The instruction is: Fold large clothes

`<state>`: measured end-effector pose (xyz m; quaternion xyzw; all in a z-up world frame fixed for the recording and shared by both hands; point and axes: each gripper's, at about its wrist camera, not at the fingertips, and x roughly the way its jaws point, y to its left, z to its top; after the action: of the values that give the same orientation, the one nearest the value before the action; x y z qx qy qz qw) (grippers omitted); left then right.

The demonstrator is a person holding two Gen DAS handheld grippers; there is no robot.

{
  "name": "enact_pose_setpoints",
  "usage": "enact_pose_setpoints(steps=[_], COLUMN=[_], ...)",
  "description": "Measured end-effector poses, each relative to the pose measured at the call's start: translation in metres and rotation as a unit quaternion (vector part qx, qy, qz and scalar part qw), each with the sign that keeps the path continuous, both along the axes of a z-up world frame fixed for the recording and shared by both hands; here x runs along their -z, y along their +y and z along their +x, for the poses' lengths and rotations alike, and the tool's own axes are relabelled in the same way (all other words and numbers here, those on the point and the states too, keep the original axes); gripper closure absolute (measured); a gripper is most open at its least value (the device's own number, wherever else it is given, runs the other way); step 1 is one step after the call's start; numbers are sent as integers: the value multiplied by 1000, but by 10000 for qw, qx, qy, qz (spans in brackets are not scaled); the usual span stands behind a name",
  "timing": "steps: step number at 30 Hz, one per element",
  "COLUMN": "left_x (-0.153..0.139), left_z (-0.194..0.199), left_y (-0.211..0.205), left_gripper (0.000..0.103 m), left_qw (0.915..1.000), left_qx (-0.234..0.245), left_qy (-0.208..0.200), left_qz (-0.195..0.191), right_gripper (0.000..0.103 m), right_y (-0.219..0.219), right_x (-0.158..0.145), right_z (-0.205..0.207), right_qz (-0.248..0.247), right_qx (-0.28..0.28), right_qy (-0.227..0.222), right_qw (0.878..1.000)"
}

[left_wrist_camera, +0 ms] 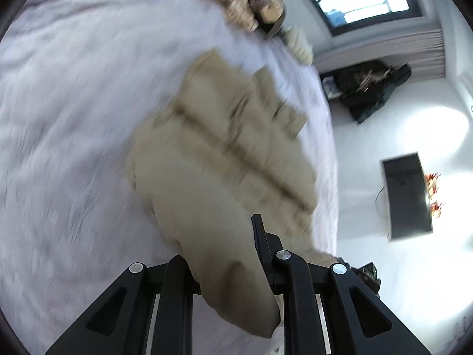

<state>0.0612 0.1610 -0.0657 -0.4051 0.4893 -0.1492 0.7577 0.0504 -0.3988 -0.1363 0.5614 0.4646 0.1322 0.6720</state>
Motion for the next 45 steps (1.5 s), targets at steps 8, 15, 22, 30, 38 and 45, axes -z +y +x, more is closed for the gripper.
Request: enact_pose_setpoints(steps=[8,15,22,30,38,45], left_x=[-36,8,35,-10,-19,48], left_z=[114,202,234,218,217,279], left_y=[-11,-25,-30,-19,-54,-111], left_gripper=[84,83,19,15,16,16], left_qw=[9978,9903,9749,9505,9492,9264], left_qx=[-256,-375,-458,-571,23,295], left_qy=[-315,195,558,-105,-727,-632], left_qz=[517,1322,2106,3053,3061,3700], right_gripper=[93,93,87,34,77,79], right_y=[-9,-14,-8,-3,10,33], right_x=[-52,-6,32,-14,-38,-13], right_z=[128,239,277,270,234,269], right_qz=[-303,-361,-569,-1227,-3154,-4225], right_qx=[-494,-470,-572,-784,-1376,-1601], right_qy=[-432,119,424,-131,-481,-621], right_qw=[9974,9982,9958,9893,9377,8900])
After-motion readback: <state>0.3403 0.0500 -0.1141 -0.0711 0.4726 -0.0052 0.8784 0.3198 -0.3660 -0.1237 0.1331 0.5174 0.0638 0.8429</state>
